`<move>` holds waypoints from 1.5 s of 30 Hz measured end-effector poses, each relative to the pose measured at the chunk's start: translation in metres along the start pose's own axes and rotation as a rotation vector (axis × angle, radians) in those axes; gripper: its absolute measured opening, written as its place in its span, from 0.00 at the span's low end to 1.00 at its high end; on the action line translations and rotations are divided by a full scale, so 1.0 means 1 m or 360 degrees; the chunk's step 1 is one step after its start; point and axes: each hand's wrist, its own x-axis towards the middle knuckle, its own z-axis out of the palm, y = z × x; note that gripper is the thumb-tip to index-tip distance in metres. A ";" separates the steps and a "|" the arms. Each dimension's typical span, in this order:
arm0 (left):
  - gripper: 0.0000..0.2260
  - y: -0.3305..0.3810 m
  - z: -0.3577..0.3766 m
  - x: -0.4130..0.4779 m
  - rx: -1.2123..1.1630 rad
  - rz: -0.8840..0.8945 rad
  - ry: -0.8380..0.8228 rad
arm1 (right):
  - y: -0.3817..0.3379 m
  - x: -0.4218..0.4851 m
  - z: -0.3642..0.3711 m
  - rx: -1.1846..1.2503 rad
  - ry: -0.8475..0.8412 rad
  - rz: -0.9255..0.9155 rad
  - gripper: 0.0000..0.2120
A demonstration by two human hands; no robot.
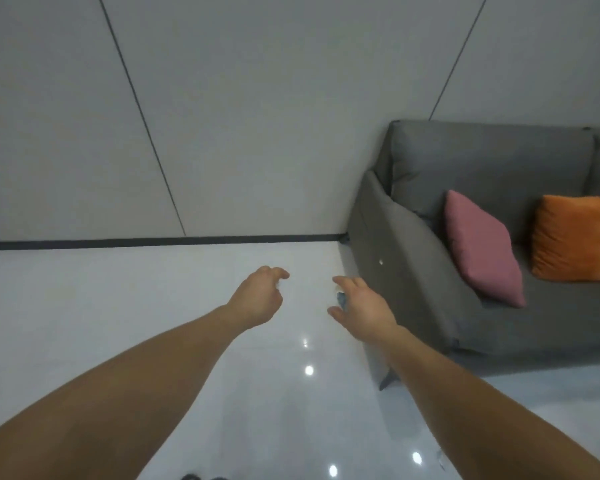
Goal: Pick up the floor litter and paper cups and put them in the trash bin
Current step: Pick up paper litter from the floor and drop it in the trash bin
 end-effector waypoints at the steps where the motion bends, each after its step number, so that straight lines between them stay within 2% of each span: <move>1: 0.20 -0.019 -0.014 -0.005 -0.0014 -0.0037 0.0029 | -0.024 0.010 0.004 -0.0016 -0.0009 -0.0045 0.29; 8: 0.21 -0.168 -0.132 -0.049 -0.0021 -0.0342 0.0309 | -0.211 0.074 0.048 -0.0106 -0.0094 -0.0439 0.28; 13: 0.21 -0.249 -0.197 -0.081 -0.0046 -0.0535 0.0481 | -0.322 0.105 0.078 -0.0167 -0.0196 -0.0676 0.28; 25: 0.21 -0.387 -0.297 -0.074 -0.0089 -0.0867 0.0743 | -0.510 0.240 0.137 -0.0323 -0.0379 -0.1142 0.28; 34: 0.21 -0.490 -0.401 -0.063 -0.0111 -0.1287 0.1067 | -0.672 0.342 0.166 -0.0376 -0.0498 -0.1544 0.27; 39: 0.21 -0.542 -0.422 -0.071 -0.0182 -0.1409 0.1046 | -0.747 0.358 0.196 -0.0447 -0.0629 -0.1655 0.27; 45: 0.21 -0.643 -0.483 -0.086 -0.0253 -0.1448 0.1139 | -0.857 0.374 0.239 -0.0486 -0.0612 -0.1751 0.27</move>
